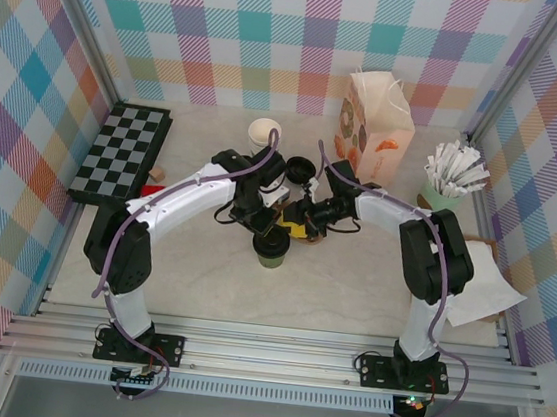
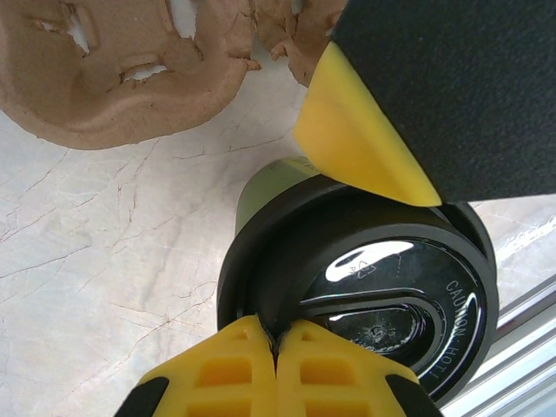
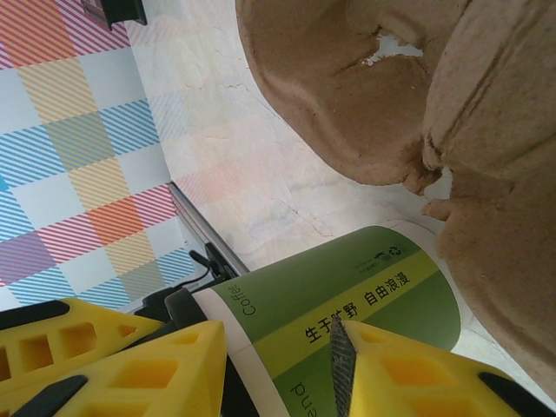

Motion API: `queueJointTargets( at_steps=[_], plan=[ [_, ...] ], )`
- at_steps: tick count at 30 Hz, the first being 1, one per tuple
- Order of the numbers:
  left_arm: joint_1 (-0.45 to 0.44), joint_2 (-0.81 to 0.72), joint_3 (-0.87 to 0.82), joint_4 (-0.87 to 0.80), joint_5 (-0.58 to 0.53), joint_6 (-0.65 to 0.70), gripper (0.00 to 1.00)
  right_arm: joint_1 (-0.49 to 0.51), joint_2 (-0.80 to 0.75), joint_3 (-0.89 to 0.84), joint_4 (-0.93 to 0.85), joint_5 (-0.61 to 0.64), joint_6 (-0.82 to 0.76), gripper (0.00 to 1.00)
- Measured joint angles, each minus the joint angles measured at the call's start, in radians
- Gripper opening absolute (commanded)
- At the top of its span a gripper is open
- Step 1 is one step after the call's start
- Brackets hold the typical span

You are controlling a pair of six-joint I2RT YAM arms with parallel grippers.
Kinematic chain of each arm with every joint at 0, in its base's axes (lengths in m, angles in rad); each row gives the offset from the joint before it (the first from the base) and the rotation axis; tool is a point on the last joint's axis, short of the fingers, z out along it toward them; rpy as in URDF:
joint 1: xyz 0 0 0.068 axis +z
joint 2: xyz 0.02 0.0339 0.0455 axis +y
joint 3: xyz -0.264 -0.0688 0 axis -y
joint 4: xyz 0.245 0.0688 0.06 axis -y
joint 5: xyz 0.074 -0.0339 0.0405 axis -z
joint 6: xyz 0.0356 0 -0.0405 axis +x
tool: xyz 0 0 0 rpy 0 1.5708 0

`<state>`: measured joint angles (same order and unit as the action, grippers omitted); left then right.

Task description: Pack the takeout coffee

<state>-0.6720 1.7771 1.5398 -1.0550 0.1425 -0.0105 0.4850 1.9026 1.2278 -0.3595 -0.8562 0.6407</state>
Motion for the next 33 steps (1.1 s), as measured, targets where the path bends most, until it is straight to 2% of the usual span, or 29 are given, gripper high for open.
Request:
queueJointTargets(
  at_steps=[16,23,28,30,33],
  plan=[
    [0.0,-0.01,-0.013,0.01,0.006,-0.004,0.0,0.012,-0.053,-0.046,0.031,-0.006,0.024,0.43],
    [-0.002,-0.027,-0.038,0.026,0.018,-0.025,0.0,0.012,-0.052,-0.069,0.049,-0.013,0.015,0.35],
    [-0.002,-0.065,-0.092,0.081,0.021,-0.058,0.0,0.013,-0.052,-0.077,0.069,-0.013,0.011,0.34],
    [-0.002,-0.072,-0.097,0.087,0.014,-0.08,0.0,0.014,-0.054,-0.072,0.071,-0.009,0.009,0.38],
    [-0.006,-0.077,-0.092,0.075,-0.011,-0.126,0.0,0.025,-0.068,-0.056,0.051,0.048,0.024,0.55]
  ],
)
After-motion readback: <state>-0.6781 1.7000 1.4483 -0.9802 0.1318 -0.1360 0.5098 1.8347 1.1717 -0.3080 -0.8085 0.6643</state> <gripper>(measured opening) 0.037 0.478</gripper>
